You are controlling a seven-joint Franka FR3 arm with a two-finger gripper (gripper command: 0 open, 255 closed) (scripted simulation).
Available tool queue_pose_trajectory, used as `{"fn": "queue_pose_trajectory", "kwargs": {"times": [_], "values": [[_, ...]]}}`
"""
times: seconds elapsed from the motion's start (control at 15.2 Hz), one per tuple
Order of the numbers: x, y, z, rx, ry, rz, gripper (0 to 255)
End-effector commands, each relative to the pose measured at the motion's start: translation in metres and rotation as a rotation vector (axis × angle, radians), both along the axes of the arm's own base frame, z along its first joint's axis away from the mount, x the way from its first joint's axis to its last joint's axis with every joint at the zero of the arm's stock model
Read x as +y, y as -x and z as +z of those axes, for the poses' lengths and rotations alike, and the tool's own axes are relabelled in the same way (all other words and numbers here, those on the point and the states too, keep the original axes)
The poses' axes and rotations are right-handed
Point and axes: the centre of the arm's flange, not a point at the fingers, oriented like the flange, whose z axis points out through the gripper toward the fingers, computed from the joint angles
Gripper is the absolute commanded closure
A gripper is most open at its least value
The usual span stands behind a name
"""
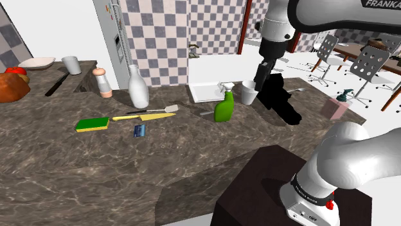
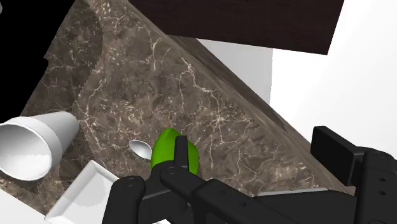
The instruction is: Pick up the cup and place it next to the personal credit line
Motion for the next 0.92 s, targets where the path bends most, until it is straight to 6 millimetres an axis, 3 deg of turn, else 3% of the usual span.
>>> {"fn": "queue_pose_trajectory", "kwargs": {"times": [0.0,0.86], "values": [[0.000,0.000,0.000,0.000,0.000,0.000,0],[-0.128,-0.077,-0.084,0.025,0.018,0.013,0]]}}
